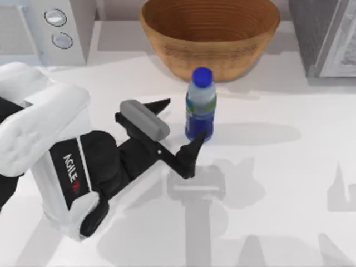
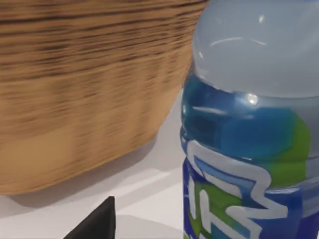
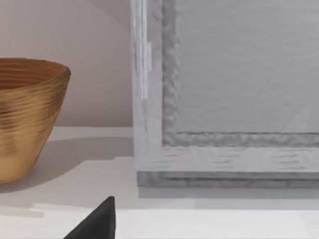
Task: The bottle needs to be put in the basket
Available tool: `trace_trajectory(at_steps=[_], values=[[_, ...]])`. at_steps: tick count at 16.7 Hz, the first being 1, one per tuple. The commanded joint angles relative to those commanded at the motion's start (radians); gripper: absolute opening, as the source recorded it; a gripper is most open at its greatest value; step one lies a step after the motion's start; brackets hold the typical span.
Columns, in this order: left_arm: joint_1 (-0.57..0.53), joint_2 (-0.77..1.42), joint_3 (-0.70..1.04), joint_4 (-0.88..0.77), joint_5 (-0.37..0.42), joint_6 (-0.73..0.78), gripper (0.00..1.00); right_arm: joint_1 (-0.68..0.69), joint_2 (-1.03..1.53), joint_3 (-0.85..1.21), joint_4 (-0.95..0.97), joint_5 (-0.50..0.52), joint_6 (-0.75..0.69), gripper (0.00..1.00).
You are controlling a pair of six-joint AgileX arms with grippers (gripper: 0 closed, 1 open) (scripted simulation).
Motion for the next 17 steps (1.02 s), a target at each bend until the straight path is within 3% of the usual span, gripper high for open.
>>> trace_trajectory(at_steps=[8, 13, 17], values=[[-0.047, 0.064, 0.245, -0.179, -0.044, -0.001, 1.0, 0.0, 0.0, 0.0, 0.0, 0.0, 0.0, 1.0], [-0.05, 0.069, 0.264, -0.194, -0.048, -0.001, 1.0, 0.0, 0.0, 0.0, 0.0, 0.0, 0.0, 1.0], [-0.05, 0.069, 0.264, -0.194, -0.048, -0.001, 0.7, 0.0, 0.0, 0.0, 0.0, 0.0, 0.0, 1.0]])
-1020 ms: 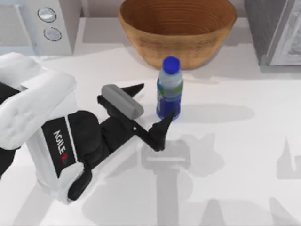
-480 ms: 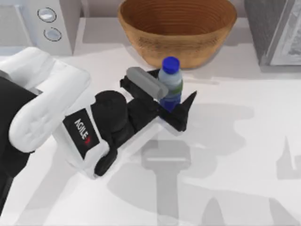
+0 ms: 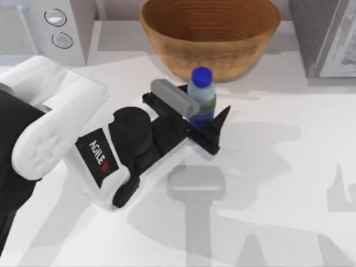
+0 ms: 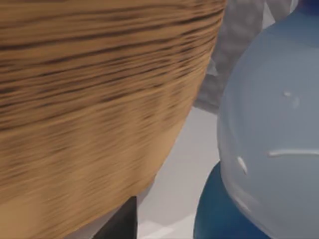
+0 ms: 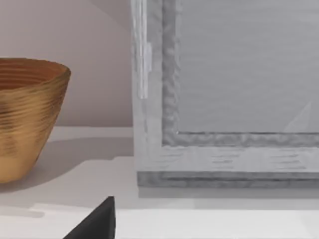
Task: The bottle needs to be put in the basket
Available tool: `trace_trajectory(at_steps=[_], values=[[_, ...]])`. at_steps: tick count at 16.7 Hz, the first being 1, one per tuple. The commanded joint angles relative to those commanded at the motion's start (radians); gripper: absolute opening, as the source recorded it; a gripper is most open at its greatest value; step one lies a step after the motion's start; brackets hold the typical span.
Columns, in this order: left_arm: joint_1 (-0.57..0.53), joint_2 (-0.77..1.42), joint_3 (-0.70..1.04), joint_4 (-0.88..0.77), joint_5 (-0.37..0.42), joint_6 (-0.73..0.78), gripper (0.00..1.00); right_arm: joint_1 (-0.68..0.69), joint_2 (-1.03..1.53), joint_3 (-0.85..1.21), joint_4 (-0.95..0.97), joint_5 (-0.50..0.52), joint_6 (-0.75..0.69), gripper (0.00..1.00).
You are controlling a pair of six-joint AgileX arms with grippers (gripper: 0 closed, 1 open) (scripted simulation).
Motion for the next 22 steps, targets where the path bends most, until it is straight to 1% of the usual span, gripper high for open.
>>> trace_trajectory(at_steps=[9, 10, 19, 22], values=[[0.0, 0.0, 0.0, 0.0, 0.0, 0.0, 0.02, 0.0, 0.0, 0.0, 0.0, 0.0, 0.0, 1.0], [0.0, 0.0, 0.0, 0.0, 0.0, 0.0, 0.0, 0.0, 0.0, 0.0, 0.0, 0.0, 0.0, 1.0], [0.003, -0.004, -0.003, -0.001, 0.001, 0.001, 0.0, 0.0, 0.0, 0.0, 0.0, 0.0, 0.0, 1.0], [0.022, -0.07, -0.064, -0.024, 0.016, 0.001, 0.0, 0.0, 0.0, 0.0, 0.0, 0.0, 0.0, 1.0]])
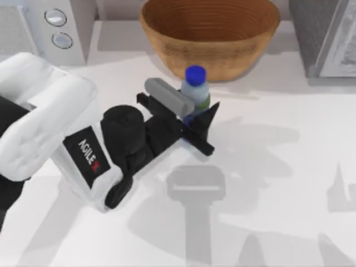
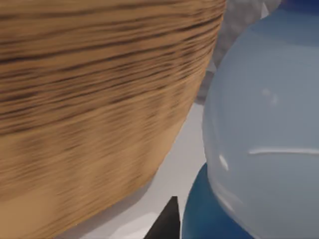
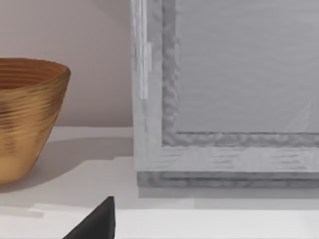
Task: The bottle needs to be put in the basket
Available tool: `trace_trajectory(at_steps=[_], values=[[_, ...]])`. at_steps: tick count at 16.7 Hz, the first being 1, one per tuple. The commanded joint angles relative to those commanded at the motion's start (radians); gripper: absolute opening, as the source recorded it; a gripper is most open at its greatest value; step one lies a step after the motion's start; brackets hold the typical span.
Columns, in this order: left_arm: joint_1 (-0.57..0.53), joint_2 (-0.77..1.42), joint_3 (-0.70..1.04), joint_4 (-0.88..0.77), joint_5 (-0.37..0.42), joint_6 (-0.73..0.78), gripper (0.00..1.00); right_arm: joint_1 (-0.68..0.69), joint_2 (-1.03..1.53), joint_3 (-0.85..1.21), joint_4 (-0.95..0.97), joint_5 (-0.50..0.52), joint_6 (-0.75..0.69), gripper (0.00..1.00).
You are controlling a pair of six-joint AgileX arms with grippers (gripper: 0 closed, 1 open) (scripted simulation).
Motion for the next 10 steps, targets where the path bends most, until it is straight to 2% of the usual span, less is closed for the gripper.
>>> trace_trajectory(at_steps=[10], values=[[0.072, -0.429, -0.324, -0.078, 0.071, 0.003, 0.0, 0.0, 0.0, 0.0, 0.0, 0.0, 0.0, 1.0]])
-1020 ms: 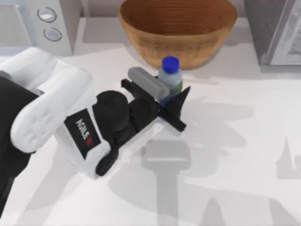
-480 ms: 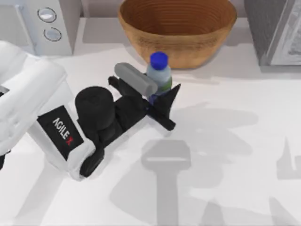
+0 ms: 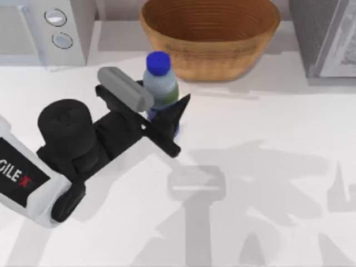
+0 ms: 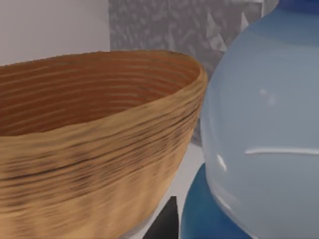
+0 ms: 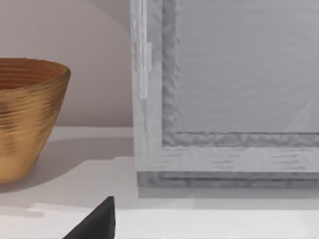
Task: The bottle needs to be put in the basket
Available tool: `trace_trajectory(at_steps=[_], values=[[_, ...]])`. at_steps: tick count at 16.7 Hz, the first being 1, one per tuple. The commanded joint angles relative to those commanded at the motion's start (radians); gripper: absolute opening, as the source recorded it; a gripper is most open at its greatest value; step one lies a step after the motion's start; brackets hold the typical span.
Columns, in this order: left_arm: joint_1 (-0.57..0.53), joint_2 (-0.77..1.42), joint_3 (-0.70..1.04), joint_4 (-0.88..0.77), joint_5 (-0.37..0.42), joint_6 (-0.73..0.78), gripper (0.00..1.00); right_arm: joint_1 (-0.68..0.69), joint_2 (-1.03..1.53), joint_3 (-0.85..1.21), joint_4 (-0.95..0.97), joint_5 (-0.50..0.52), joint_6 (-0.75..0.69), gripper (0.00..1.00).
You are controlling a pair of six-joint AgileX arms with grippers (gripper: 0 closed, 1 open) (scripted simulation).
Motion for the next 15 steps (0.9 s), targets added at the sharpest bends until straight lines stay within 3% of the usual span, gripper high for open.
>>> trace_trajectory(at_steps=[6, 12, 15], values=[[0.048, -0.233, -0.196, -0.046, 0.042, 0.004, 0.0, 0.0, 0.0, 0.0, 0.0, 0.0, 0.0, 1.0], [0.044, -0.227, -0.184, -0.053, 0.043, 0.006, 0.0, 0.0, 0.0, 0.0, 0.0, 0.0, 0.0, 1.0], [0.042, -0.182, -0.089, -0.115, 0.051, 0.008, 0.0, 0.0, 0.0, 0.0, 0.0, 0.0, 0.0, 1.0]])
